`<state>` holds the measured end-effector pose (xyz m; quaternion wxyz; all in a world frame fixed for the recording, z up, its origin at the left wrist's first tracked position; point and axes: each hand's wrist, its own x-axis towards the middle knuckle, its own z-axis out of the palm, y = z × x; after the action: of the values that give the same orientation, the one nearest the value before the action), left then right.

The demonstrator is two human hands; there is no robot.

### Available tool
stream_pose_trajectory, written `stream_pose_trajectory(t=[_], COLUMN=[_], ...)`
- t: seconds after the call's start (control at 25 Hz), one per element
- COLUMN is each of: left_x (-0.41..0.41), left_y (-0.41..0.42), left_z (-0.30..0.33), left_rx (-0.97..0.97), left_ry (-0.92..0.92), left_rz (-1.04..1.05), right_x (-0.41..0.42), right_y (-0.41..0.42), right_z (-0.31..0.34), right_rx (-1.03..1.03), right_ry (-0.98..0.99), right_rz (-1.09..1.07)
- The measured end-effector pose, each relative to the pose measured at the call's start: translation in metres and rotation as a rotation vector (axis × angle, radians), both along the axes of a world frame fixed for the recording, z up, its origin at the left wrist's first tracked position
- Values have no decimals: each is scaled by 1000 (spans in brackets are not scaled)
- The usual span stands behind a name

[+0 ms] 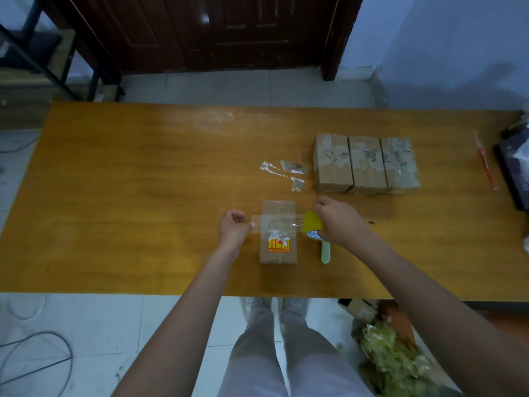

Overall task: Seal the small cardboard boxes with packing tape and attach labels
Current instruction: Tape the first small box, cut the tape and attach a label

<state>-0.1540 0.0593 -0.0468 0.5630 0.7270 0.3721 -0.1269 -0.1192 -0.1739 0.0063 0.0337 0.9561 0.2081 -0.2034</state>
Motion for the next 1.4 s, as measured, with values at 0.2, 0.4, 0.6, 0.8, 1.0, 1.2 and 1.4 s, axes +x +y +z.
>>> stream_pose_trajectory(t=[0.2,0.4,0.6,0.8,1.0,1.2,1.4], left_x=[5,9,8,-4,-33,-48,-55], left_y=[2,-9,-18,-27,-57,-79,-75], left_z=[-13,-19,-17,-10,5,2,-1], left_rx=[39,137,192,401,498,653,695], left_ry=[57,81,34,-142,-92,66,38], left_rz=[-64,-138,-221,-369,-451,-640,-591], right_x=[-2,-2,-5,-6,-11,-13,-31], right_y=[8,15,26,30,33,32,11], right_z=[-8,-12,-18,-20,-27,-28,-31], right_rx=[-16,-46,-21,-35,-7,48,121], right_ry=[18,0,3,-5,-13,-16,-65], right_rz=[-29,-20,-33,1,0,-30,-157])
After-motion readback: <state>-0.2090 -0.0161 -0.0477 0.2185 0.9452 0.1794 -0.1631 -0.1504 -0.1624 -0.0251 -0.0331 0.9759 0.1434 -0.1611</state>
